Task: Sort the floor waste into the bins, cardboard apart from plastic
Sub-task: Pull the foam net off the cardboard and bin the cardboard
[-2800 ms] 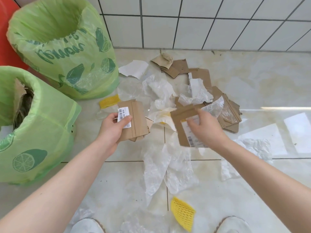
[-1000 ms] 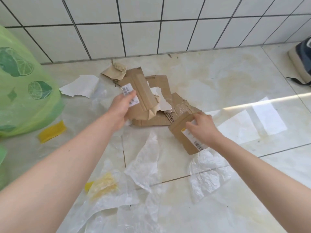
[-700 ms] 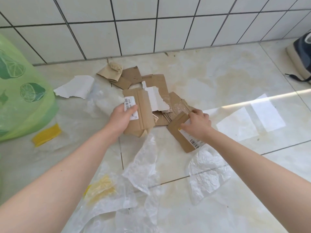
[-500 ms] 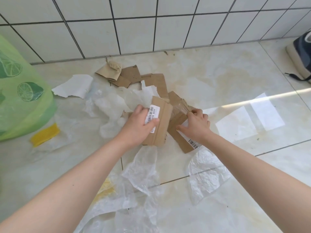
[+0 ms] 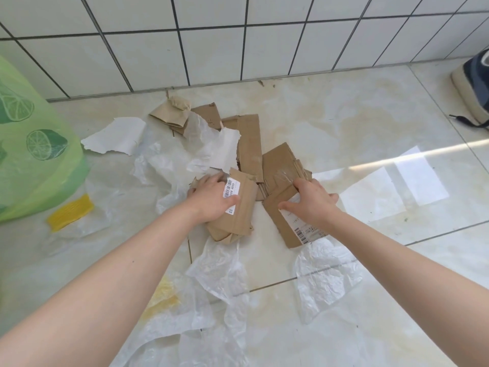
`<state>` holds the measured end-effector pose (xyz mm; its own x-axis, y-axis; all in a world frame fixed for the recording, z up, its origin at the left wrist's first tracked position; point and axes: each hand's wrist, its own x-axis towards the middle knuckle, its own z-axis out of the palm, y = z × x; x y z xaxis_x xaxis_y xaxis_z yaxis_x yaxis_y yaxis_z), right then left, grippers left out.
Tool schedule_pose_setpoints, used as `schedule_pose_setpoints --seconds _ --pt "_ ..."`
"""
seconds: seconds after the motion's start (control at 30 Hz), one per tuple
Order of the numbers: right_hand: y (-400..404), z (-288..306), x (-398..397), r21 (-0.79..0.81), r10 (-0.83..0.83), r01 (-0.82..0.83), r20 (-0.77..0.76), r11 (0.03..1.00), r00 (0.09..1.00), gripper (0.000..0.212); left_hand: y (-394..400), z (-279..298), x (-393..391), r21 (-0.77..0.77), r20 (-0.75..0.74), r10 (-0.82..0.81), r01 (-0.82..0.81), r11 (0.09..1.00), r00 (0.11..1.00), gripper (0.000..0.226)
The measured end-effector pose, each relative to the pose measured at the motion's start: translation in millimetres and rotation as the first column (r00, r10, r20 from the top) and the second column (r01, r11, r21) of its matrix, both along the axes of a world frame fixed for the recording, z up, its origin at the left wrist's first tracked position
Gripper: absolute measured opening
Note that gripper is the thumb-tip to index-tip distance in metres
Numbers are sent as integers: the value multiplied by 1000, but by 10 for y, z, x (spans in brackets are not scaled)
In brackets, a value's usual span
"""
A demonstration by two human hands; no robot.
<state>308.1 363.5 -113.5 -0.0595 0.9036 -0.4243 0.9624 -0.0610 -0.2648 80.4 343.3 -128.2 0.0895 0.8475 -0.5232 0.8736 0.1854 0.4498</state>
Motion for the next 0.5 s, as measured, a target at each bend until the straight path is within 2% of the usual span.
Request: schedule_pose_setpoints --seconds 0.07,0.13,0.2,0.27,0.5 --pt "-16 40 43 -6 0 0 -4 1000 1000 29 -21 22 29 8 -58 6 -6 1000 998 38" --pt "-52 86 72 -25 -5 5 -12 1000 1000 33 -51 53 74 -9 -87 31 -32 999 996 31" --pt "-102 124 75 -30 -22 21 -21 999 1000 41 -84 79 97 -53 -62 70 -74 996 996 24" --pt "-149 181 77 4 -57 57 -50 998 997 41 -113 97 99 -50 -5 115 -115 992 993 19" --pt "-214 476 124 171 -151 176 -148 969 977 35 -227 606 -118 210 92 261 -275 938 961 30"
